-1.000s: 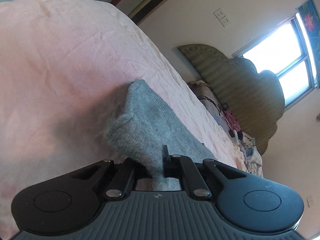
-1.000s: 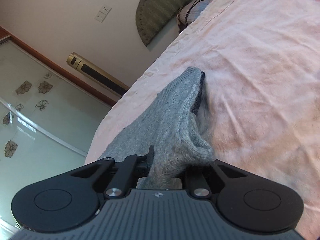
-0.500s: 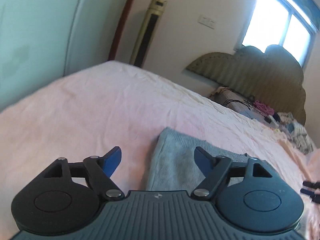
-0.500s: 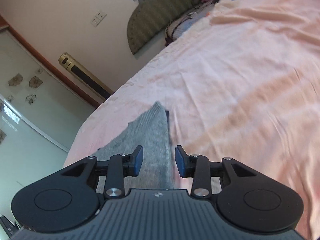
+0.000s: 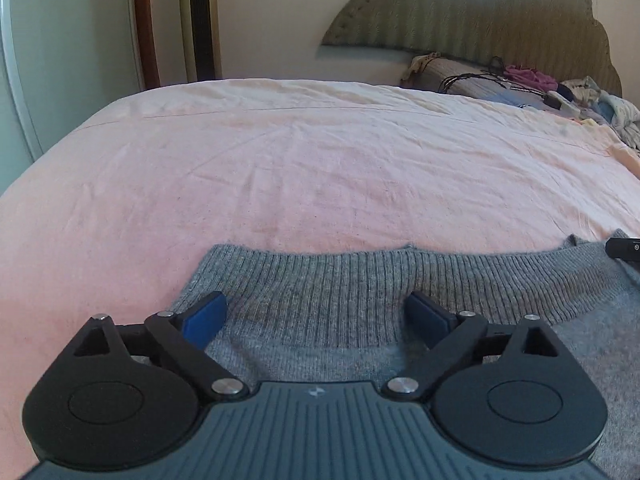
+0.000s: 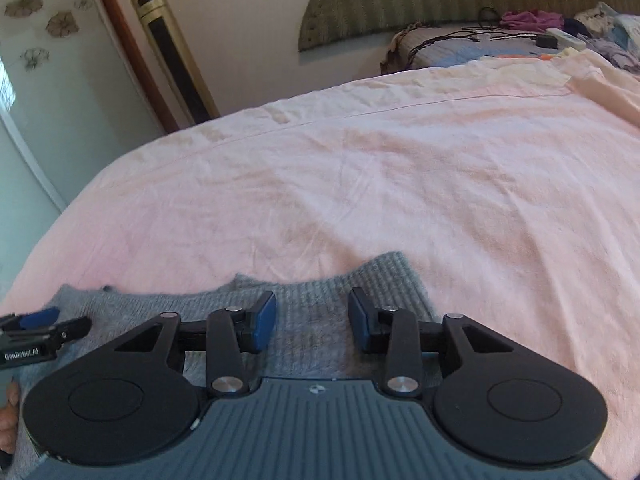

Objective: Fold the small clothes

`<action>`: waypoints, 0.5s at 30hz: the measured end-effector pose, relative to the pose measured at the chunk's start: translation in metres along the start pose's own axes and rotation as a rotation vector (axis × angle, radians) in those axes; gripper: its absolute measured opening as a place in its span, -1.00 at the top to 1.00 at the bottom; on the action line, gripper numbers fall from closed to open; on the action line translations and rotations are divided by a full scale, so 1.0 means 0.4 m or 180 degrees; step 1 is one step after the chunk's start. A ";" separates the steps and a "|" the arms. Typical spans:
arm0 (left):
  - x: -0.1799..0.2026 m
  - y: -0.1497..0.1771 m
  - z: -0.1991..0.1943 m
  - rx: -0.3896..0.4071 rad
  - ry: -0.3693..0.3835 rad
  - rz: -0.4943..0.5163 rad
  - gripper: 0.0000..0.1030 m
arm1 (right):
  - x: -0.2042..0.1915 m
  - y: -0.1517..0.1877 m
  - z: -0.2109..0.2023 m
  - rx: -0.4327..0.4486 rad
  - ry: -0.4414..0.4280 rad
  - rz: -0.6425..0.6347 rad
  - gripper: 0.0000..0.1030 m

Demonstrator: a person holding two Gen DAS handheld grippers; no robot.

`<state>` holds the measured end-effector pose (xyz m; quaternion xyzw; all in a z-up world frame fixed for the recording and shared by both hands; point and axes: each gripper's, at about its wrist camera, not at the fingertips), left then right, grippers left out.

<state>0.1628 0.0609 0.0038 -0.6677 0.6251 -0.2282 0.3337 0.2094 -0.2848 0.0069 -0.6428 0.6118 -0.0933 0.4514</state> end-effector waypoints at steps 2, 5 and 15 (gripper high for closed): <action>0.005 -0.004 -0.009 -0.0003 -0.0049 0.0037 -0.91 | 0.026 0.006 -0.006 0.0123 0.0019 0.0121 0.70; 0.002 -0.006 -0.068 0.0002 -0.0156 -0.0067 -0.87 | 0.018 0.012 -0.037 0.0100 0.0062 0.0135 0.64; 0.041 0.066 -0.092 0.0107 0.0095 0.0075 -0.97 | -0.138 0.121 -0.075 -0.0045 0.0271 -0.0759 -0.44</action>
Point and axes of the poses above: each gripper's, at about its wrist camera, not at the fingertips, and z roughly the way its jaws point, x to its right, y to its underside, and after that the axes turned 9 degrees about -y, right-handed
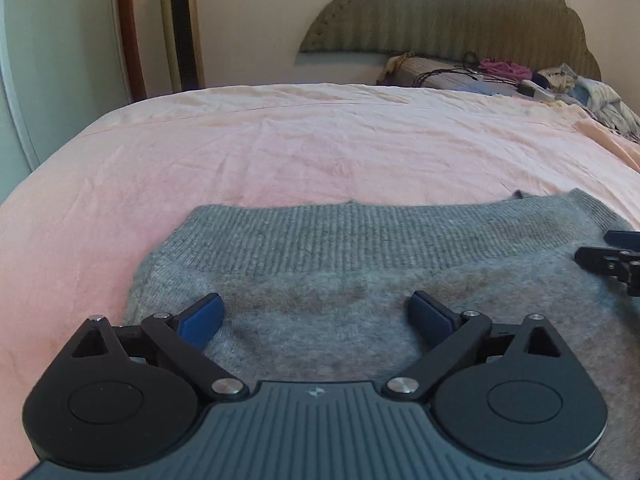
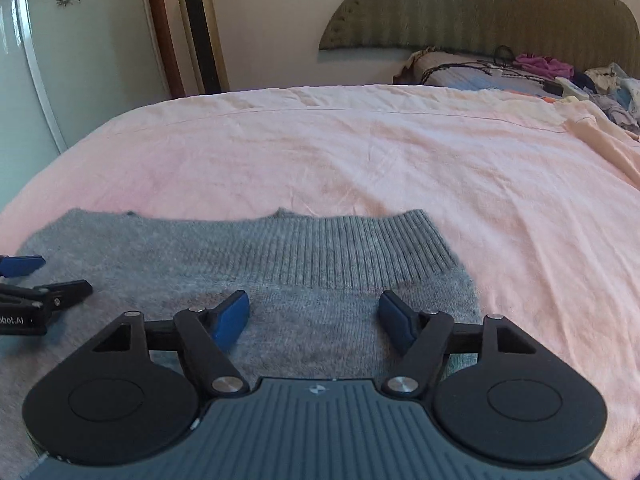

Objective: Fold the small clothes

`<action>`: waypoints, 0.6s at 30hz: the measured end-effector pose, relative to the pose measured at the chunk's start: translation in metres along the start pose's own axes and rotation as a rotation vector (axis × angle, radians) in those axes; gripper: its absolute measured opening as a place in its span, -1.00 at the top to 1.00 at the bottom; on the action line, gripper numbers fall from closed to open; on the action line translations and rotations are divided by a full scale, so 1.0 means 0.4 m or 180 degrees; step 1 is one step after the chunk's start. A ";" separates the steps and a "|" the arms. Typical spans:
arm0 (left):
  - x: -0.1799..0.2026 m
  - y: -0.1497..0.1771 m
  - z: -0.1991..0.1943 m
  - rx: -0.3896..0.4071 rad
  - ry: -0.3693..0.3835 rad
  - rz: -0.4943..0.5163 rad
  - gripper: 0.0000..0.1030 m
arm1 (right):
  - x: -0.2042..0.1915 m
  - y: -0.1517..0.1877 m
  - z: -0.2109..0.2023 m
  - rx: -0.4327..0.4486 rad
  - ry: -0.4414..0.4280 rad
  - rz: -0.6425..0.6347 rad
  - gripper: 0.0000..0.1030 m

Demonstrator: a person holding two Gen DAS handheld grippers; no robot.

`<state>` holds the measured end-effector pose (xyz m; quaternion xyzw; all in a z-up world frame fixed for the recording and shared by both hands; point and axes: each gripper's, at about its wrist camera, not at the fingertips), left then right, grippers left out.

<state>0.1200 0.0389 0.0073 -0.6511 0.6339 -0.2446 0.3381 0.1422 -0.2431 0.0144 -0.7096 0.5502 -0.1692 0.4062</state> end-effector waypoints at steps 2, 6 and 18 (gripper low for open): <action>0.003 -0.004 0.005 -0.0008 -0.0114 0.0013 -0.98 | 0.028 0.020 -0.006 0.0145 -0.0058 0.0024 -0.51; 0.015 -0.002 -0.039 -0.0038 -0.0338 0.0033 -0.96 | 0.008 0.007 -0.012 0.0056 0.0076 -0.0047 -0.52; -0.006 0.102 -0.127 0.0100 -0.0068 -0.0038 -0.96 | -0.049 0.125 -0.149 -0.0056 0.0064 -0.0219 -0.91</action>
Point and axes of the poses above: each gripper's, at about its wrist camera, not at the fingertips, and z roughly the way its jaws point, x to its right, y to its underside, and after that the axes turned 9 degrees about -y, right-handed
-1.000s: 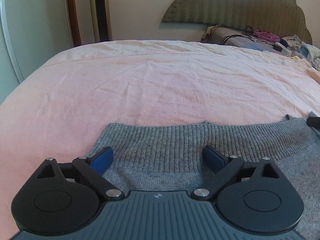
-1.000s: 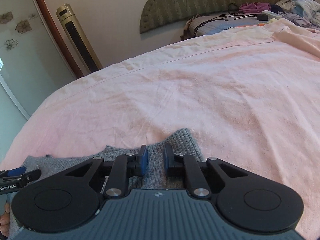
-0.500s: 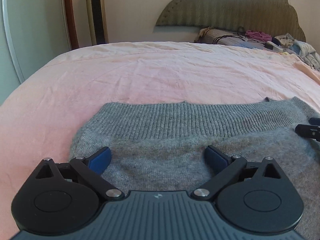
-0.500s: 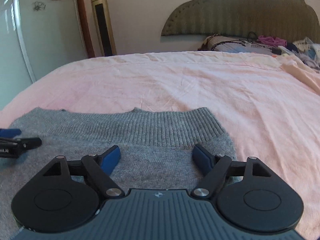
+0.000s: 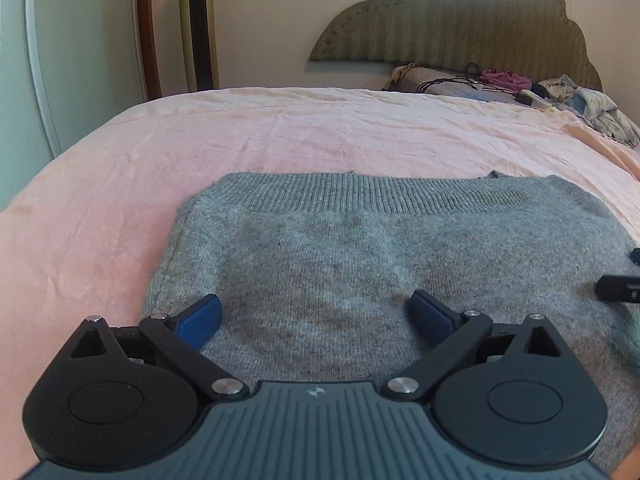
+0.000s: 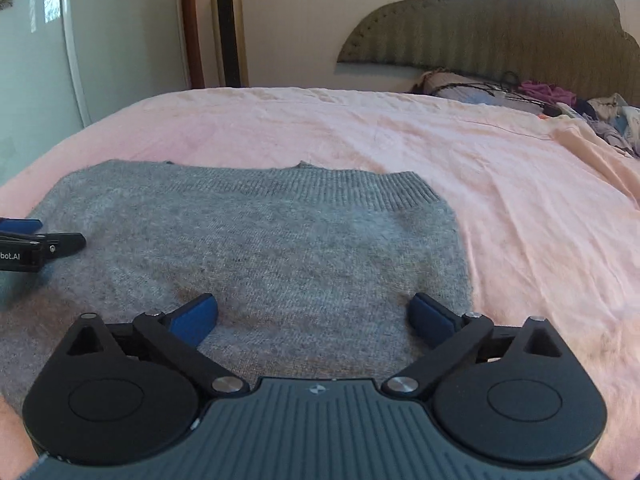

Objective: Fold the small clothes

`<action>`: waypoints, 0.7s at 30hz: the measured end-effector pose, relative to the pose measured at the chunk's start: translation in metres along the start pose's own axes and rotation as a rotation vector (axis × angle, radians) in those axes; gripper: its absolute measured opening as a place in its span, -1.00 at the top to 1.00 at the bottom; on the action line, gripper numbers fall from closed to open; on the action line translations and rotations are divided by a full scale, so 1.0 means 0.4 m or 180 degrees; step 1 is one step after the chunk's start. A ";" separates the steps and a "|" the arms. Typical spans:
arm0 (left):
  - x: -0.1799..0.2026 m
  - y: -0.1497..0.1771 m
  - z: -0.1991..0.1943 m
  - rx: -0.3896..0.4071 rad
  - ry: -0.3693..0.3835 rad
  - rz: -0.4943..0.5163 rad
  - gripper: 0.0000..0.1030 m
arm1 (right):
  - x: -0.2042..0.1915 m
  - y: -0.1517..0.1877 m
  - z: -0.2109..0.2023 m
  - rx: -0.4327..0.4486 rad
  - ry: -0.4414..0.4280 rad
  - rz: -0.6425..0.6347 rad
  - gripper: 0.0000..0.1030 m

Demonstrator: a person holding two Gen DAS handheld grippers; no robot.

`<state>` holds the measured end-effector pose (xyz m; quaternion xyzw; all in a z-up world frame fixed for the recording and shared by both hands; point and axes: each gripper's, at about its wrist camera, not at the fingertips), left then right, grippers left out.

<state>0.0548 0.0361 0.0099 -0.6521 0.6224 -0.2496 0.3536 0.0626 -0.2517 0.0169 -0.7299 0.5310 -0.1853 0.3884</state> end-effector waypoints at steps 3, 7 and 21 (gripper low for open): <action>0.002 -0.001 0.005 0.0007 -0.0015 -0.0026 -0.96 | -0.022 -0.016 -0.036 -0.0009 -0.0010 0.0113 -0.74; 0.004 0.001 0.007 0.0014 -0.0015 -0.0021 -0.97 | -0.037 0.022 -0.016 -0.0106 -0.0040 0.0003 -0.91; -0.225 0.109 -0.174 -0.0350 0.0161 -0.0785 -0.94 | 0.151 0.085 -0.212 -0.0036 -0.0270 0.0981 -0.69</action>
Point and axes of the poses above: each gripper's, at about its wrist camera, not at the fingertips, and z roughly the way its jaws point, x to its right, y to its underside, and after that the axes turned 9 degrees about -y, right-handed
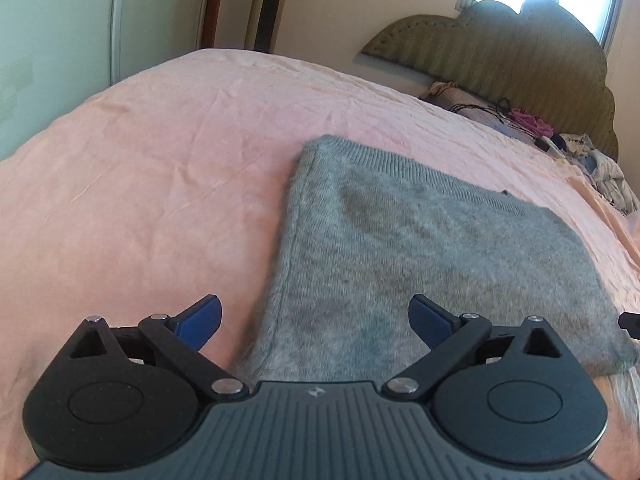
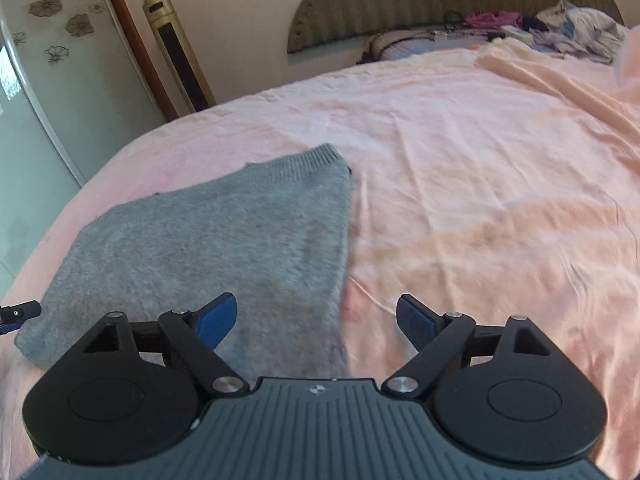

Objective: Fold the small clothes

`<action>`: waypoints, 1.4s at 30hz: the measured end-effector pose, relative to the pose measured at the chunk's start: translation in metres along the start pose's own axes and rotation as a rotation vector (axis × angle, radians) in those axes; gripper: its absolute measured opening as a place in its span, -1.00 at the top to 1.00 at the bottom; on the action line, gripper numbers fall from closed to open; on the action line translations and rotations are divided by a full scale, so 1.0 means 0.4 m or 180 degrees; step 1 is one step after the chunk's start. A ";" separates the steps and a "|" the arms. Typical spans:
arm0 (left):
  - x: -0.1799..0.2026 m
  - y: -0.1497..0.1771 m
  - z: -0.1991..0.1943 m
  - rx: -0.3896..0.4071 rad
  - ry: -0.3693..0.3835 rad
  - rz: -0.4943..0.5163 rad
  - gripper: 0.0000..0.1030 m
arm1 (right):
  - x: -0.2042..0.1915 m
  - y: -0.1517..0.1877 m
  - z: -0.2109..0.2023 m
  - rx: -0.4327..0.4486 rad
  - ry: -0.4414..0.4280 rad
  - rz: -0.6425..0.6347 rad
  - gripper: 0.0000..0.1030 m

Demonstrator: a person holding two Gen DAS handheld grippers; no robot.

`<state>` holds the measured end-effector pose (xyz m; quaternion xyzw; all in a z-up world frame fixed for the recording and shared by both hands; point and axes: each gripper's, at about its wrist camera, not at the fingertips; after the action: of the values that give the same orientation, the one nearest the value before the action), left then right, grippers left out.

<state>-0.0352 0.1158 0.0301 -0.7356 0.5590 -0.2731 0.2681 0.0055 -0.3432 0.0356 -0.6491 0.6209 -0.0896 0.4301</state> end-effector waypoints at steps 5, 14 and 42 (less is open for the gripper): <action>0.007 -0.002 0.021 -0.0105 0.0000 -0.0002 0.67 | 0.002 0.015 0.023 -0.0213 -0.0239 -0.0029 -0.04; -0.058 0.011 -0.052 -0.0122 0.0221 0.0023 0.87 | 0.005 0.007 -0.058 -0.0238 -0.0386 -0.0154 0.79; 0.128 -0.067 0.001 0.0549 -0.0083 0.0811 -0.58 | -0.124 -0.088 0.150 -0.0322 -0.0121 -0.0766 -0.28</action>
<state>-0.0053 0.0725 0.0535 -0.6365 0.6187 -0.2742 0.3700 0.0599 -0.2776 0.0430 -0.7414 0.5340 -0.0967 0.3947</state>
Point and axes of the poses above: each gripper's, at about its wrist camera, not at the fingertips, and z roughly the way its jaws point, x to its right, y to its underside, and after that the axes turned 9 degrees about -y, right-handed
